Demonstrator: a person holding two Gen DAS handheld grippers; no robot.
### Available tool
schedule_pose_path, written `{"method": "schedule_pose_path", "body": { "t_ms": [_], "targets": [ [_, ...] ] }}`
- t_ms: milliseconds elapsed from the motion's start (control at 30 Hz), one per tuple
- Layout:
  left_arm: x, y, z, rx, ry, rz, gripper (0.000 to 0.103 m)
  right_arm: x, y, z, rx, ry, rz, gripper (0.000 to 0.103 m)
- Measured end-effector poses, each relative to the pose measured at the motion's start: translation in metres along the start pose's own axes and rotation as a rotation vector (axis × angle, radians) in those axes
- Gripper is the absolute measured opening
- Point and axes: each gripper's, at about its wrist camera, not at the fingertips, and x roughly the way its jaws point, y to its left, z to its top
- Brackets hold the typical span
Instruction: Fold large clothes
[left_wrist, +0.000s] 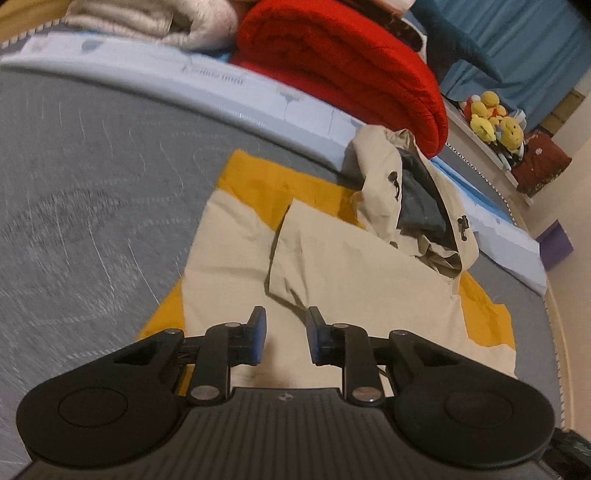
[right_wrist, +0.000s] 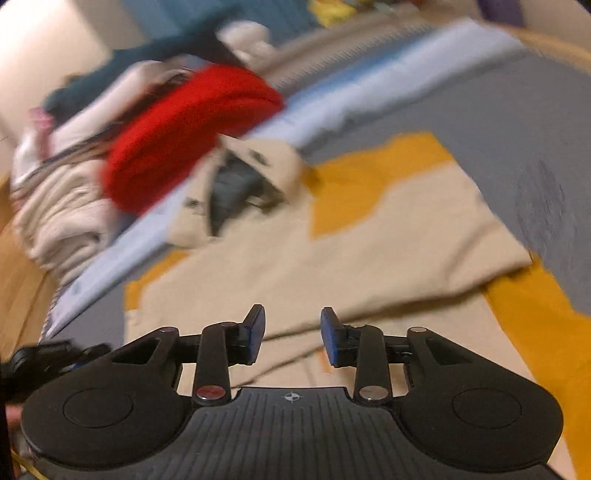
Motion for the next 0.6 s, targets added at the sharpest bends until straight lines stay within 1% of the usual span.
{"method": "schedule_pose_path", "body": {
  "t_ms": [100,200,267,333,367,433,533,600],
  "targets": [
    [0.016,0.001,-0.003,-0.037,0.025,-0.048,0.026,0.014,-0.008,0.009,0.061,0.017,0.013,0.036],
    [0.033,0.004,-0.01,-0.117,0.042,-0.129,0.026,0.02,-0.001,0.016,0.028,0.005,0.018,0.036],
    [0.044,0.005,-0.013,-0.143,0.044,-0.164,0.03,0.017,0.0,0.016,0.015,-0.003,0.001,0.036],
    [0.056,0.005,-0.016,-0.16,0.041,-0.177,0.033,0.02,0.0,0.016,0.022,0.018,-0.011,0.036],
    [0.063,0.007,-0.016,-0.171,0.038,-0.182,0.037,0.023,0.001,0.017,0.023,0.029,-0.016,0.036],
    [0.071,0.01,-0.016,-0.205,0.035,-0.177,0.041,0.027,0.001,0.016,0.021,0.041,-0.033,0.036],
    [0.079,0.018,-0.017,-0.261,0.037,-0.173,0.042,0.031,0.0,0.018,0.022,0.062,-0.047,0.036],
    [0.082,0.017,-0.017,-0.26,0.03,-0.168,0.042,0.032,-0.001,0.018,0.026,0.073,-0.06,0.036]
  ]
}}
